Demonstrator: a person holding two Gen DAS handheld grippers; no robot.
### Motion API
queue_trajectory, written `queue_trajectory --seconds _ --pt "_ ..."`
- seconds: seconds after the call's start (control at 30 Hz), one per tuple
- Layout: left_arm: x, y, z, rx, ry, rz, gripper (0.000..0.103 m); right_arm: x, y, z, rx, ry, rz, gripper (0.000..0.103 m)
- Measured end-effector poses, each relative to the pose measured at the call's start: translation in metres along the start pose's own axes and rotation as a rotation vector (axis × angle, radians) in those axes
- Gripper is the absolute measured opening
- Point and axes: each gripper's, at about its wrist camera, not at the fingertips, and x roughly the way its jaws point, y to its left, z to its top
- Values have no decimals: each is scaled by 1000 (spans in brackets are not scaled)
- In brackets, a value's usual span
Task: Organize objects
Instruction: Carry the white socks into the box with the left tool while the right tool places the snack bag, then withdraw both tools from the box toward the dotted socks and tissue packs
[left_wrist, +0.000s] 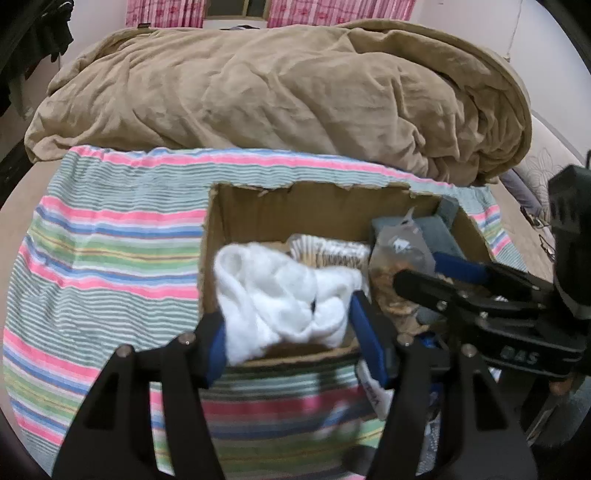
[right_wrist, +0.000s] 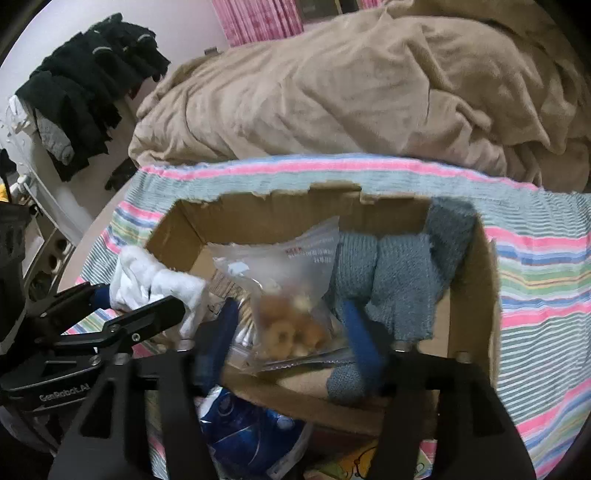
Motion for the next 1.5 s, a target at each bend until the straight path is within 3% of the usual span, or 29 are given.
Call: queue_trajectory --seconds 0.1,0.23,0.67,0.87,1.5 --pt "-10 -1 0 -5 -19 13 80 -14 2 1 -1 -39 0 75" --pt "-31 -4 1 -18 -60 12 88 -38 2 1 6 -87 -10 75" --pt "-127 -27 -18 9 -172 -6 88 -126 12 -21 17 -188 -51 75" --pt "-157 -34 -40 -7 -182 -27 88 -159 18 -41 21 -225 -76 75" --pt "-167 -55 -103 17 -109 -46 88 -188 13 -106 48 -192 -108 75"
